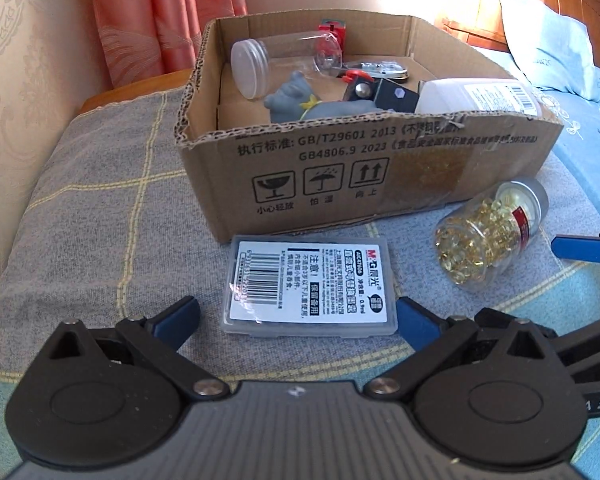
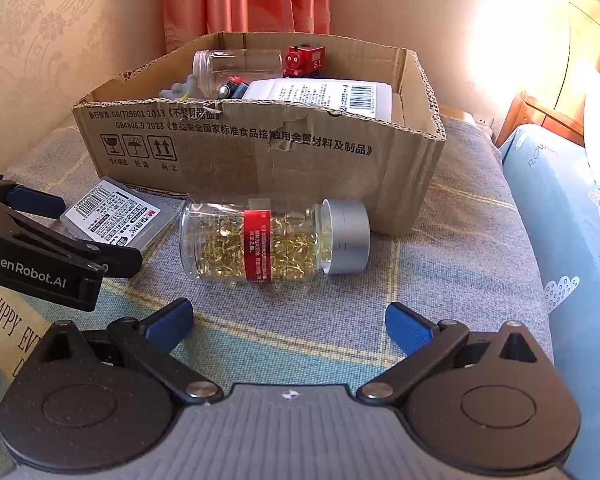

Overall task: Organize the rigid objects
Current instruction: 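Grasp the clear lead case with the left tool while the right tool grasps the gold capsule jar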

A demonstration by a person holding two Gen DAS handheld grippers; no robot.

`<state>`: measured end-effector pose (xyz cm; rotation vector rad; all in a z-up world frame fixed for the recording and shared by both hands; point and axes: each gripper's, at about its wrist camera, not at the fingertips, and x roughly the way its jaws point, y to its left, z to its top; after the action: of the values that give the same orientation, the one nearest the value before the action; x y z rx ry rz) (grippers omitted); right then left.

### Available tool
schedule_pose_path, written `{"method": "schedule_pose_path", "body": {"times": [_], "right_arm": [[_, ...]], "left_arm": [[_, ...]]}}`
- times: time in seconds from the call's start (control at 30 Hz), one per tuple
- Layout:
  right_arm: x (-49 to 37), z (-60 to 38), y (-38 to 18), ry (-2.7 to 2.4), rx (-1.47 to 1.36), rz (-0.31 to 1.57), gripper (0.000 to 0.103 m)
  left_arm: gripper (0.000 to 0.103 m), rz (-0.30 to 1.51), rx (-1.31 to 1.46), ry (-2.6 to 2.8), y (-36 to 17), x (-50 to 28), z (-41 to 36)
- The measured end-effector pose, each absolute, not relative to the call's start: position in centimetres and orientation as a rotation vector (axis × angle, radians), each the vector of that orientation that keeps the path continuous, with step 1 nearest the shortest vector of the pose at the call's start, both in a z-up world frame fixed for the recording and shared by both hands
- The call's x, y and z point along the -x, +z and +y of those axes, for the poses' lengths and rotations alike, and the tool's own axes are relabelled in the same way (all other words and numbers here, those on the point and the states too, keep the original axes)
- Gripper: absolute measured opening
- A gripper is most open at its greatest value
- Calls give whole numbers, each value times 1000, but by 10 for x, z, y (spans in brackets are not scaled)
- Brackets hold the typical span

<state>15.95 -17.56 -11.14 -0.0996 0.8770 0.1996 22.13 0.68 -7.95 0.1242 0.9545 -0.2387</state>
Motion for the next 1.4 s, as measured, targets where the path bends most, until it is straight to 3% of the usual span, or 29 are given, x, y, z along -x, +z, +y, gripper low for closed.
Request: {"method": "schedule_pose_path", "body": {"times": [0.17, 0.3, 1.4], "right_arm": [[-159, -176, -112, 199, 98, 873, 103], [-158, -177, -112, 203, 100, 868, 103], [-202, -158, -107, 210, 103, 866, 103]], "left_arm": [[103, 936, -111, -217, -81, -229, -1], [91, 914, -102, -226, -80, -227, -4], [91, 901, -124, -169, -75, -200, 26]]}}
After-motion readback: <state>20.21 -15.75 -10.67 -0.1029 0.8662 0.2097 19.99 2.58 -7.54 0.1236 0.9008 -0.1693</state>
